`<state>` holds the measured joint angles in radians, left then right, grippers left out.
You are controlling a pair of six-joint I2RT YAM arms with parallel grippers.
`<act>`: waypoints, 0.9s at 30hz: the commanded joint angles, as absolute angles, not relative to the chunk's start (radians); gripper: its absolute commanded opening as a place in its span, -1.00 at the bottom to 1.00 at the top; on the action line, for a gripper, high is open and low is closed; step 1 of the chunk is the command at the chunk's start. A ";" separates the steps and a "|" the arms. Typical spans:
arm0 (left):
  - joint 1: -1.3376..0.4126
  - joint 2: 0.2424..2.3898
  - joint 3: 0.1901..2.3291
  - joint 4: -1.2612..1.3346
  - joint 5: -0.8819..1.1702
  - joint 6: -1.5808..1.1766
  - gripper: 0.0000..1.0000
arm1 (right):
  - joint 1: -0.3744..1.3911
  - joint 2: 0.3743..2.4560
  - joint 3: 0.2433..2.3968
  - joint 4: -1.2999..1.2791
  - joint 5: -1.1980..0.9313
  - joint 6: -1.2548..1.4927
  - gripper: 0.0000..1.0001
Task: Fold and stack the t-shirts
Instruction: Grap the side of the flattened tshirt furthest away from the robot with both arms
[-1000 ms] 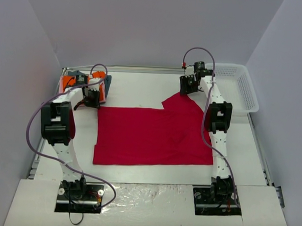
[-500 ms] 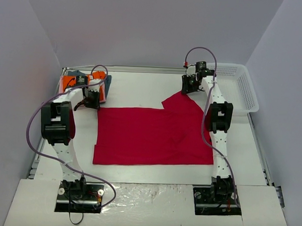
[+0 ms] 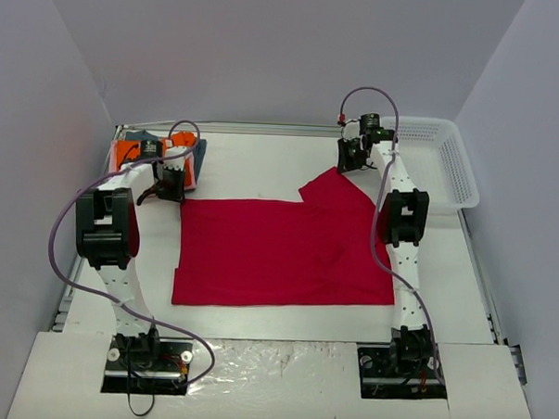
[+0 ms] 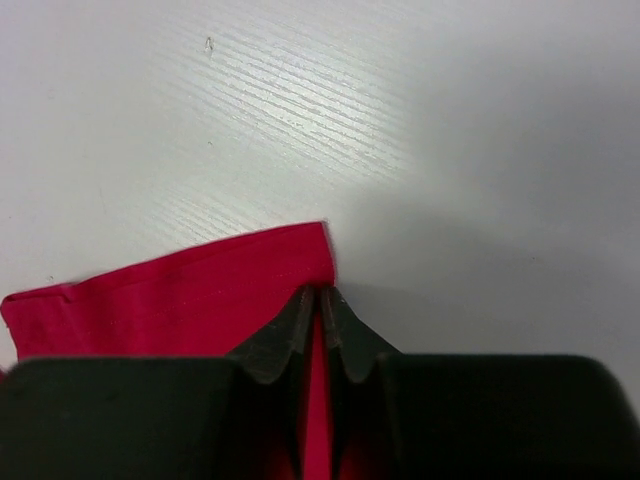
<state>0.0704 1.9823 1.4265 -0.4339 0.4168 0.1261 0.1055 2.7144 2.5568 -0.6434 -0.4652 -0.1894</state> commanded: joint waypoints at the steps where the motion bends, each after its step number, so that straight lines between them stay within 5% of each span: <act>1: 0.074 1.944 1.424 -0.442 0.408 0.147 -0.95 | 0.126 2.769 2.574 -0.684 -0.422 -0.204 -0.98; 12: 0.074 1.937 1.431 -0.445 0.410 0.147 -0.95 | 0.127 2.738 2.568 -0.687 -0.399 -0.215 -1.00; 27: 0.072 1.832 1.471 -0.522 0.520 0.178 -0.95 | 0.124 2.413 2.373 -0.675 -0.403 -0.253 -1.00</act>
